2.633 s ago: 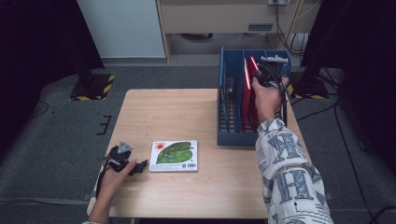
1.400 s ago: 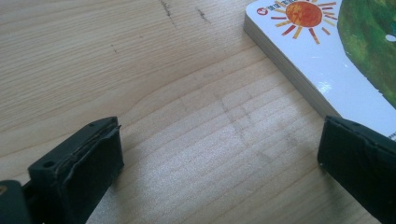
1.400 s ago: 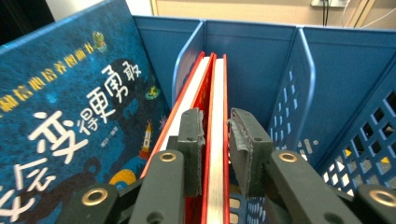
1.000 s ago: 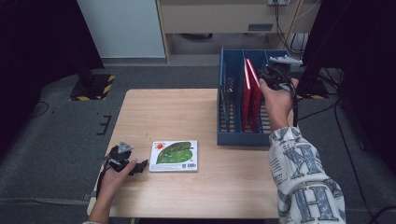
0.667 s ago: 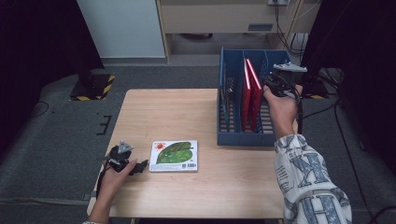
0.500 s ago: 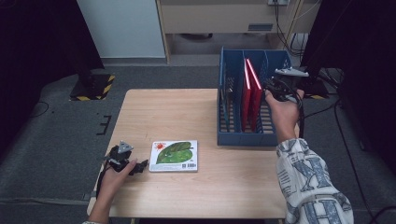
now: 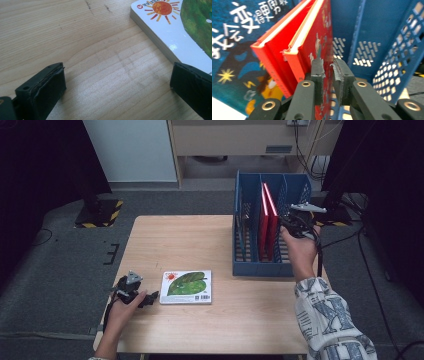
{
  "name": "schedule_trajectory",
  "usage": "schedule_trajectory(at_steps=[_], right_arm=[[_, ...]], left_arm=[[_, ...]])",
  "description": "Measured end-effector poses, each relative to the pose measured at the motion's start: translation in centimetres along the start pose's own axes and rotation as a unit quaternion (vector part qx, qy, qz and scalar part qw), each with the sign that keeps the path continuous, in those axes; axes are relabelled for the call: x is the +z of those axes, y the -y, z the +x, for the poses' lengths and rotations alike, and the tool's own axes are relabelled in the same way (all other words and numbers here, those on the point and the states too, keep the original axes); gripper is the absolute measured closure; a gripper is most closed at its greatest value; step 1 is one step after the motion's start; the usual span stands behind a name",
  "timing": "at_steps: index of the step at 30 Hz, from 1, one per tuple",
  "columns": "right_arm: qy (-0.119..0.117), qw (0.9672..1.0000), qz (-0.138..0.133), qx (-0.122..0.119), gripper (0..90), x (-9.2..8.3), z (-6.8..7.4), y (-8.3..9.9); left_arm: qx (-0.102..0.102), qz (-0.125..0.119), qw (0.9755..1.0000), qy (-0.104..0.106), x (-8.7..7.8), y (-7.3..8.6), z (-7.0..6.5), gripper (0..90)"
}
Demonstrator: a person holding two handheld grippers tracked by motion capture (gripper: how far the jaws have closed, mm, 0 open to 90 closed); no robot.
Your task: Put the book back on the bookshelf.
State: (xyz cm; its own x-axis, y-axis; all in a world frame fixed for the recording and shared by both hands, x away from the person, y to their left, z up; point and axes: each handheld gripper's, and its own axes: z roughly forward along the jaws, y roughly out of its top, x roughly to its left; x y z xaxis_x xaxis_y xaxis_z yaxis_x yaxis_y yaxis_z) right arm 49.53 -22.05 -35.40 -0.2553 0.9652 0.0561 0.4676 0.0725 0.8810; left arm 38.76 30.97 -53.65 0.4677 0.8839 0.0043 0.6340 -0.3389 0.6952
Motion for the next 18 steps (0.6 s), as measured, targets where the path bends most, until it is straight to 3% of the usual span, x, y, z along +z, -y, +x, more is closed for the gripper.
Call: schedule_trajectory(at_steps=[4, 13, 18], right_arm=[[-0.005, 0.9999, 0.0, -0.011, 78.5, -0.1, 0.8, -0.1], [-0.013, 0.9998, -0.004, -0.012, 76.9, -0.1, 1.3, 0.1], [-0.012, 0.9999, -0.007, -0.009, 70.1, -0.2, 1.2, 0.3]], left_arm=[[0.0, 0.0, 1.0, 0.0, 0.0, 0.0, 0.0, 0.0], [0.0, 0.001, 1.0, 0.0, 0.0, 0.0, 0.0, 0.0], [0.0, 0.0, 1.0, 0.0, 0.0, 0.0, 0.0, 0.0]])
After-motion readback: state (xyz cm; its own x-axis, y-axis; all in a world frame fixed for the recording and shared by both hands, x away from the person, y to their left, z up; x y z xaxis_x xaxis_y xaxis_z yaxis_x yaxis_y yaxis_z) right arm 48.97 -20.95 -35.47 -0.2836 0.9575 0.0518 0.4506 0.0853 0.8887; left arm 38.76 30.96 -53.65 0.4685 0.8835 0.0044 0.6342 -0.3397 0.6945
